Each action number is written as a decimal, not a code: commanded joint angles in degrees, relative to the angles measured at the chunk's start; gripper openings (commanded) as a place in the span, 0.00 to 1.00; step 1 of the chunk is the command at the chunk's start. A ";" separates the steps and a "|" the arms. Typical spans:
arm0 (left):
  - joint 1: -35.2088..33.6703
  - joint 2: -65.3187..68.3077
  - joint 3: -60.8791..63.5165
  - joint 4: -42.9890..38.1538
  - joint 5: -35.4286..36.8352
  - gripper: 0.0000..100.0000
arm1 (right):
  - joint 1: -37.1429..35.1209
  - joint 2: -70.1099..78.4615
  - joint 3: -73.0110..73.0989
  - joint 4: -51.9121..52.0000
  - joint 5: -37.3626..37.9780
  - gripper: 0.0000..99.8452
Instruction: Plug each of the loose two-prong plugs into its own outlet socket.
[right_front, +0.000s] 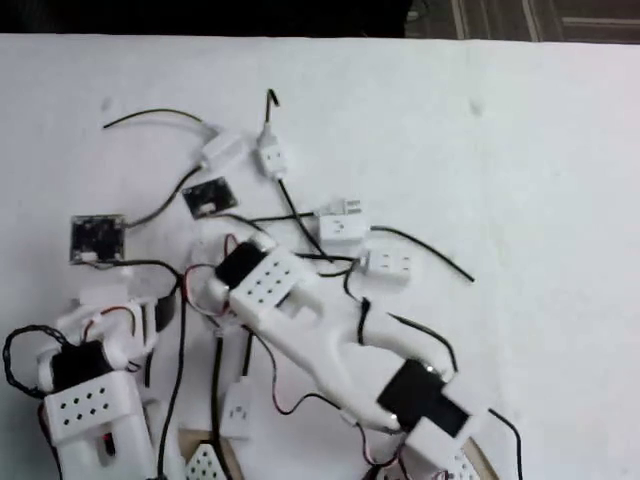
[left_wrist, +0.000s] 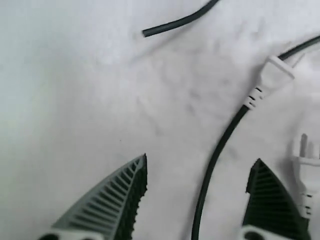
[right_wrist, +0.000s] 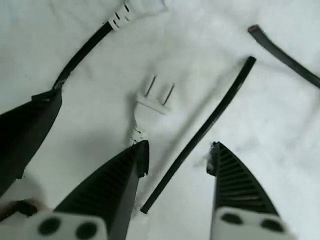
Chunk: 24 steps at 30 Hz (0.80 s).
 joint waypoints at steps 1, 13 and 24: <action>-2.33 -0.75 -3.43 -1.14 2.20 0.31 | -2.24 1.19 -1.32 -3.82 -0.53 0.19; -3.65 -0.75 -3.87 -0.88 2.37 0.31 | -3.21 14.64 -1.67 -15.34 -0.53 0.04; -3.47 -0.75 -3.69 -0.88 2.29 0.31 | 3.65 0.22 -1.41 -9.36 0.00 0.02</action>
